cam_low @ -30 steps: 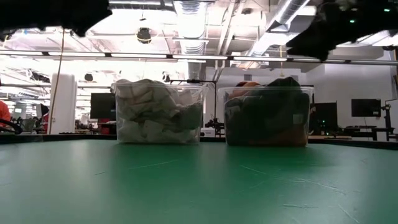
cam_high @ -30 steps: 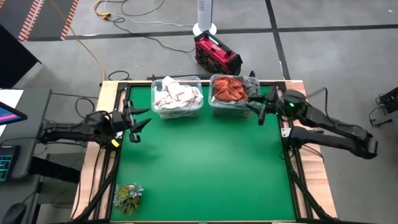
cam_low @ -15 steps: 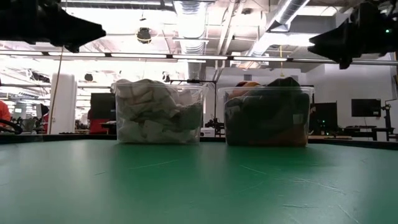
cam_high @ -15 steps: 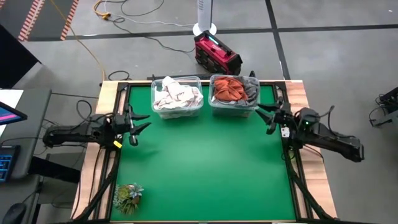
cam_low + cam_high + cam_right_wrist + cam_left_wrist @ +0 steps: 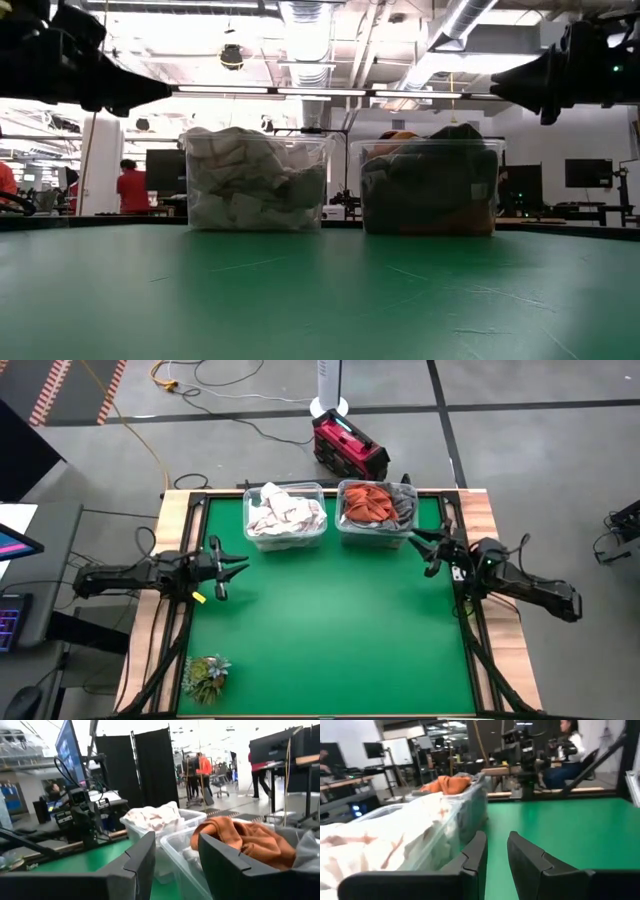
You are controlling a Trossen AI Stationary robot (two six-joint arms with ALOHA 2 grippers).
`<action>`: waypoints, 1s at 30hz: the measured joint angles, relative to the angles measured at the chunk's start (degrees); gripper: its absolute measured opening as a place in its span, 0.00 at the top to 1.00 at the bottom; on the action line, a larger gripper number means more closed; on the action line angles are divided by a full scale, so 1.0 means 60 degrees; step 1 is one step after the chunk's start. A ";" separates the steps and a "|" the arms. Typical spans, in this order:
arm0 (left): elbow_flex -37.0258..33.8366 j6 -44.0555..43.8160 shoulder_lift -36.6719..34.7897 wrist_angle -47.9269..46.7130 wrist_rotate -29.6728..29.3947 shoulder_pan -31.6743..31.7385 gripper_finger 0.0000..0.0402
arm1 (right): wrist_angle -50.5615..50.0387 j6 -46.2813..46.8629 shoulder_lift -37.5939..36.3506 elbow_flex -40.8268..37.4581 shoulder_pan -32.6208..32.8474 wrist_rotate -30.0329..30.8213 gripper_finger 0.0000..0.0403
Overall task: Sort towels by color in basket
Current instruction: Return to Home Position
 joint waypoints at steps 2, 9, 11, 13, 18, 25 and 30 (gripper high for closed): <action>-0.0026 0.0020 -0.0020 0.0022 -0.0288 0.0000 0.84 | -0.0053 0.0091 0.0004 -0.0012 -0.0071 0.0000 0.56; -0.0022 -0.0205 -0.0012 -0.0141 -0.0544 0.0000 0.84 | -0.0422 -0.0001 -0.0002 -0.0009 -0.0073 0.0007 0.56; -0.0022 -0.0164 -0.0016 -0.0151 -0.0554 0.0000 0.84 | -0.0657 0.0002 0.0000 -0.0009 -0.0073 0.0007 0.56; -0.0022 0.0030 -0.0012 -0.0175 -0.0558 0.0000 0.84 | -0.0817 -0.0001 0.0000 -0.0009 -0.0073 0.0007 0.56; -0.0022 0.0469 -0.0016 -0.0191 -0.0567 0.0000 0.84 | -0.1361 0.0003 0.0000 -0.0005 -0.0073 0.0004 0.56; -0.0026 0.0458 -0.0013 -0.0210 -0.0587 0.0000 0.84 | -0.2232 0.0005 0.0000 0.0020 -0.0073 -0.0004 0.56; -0.0026 0.0452 -0.0012 -0.0216 -0.0593 0.0000 0.84 | -0.2309 0.0007 0.0044 0.0031 -0.0073 -0.0011 0.56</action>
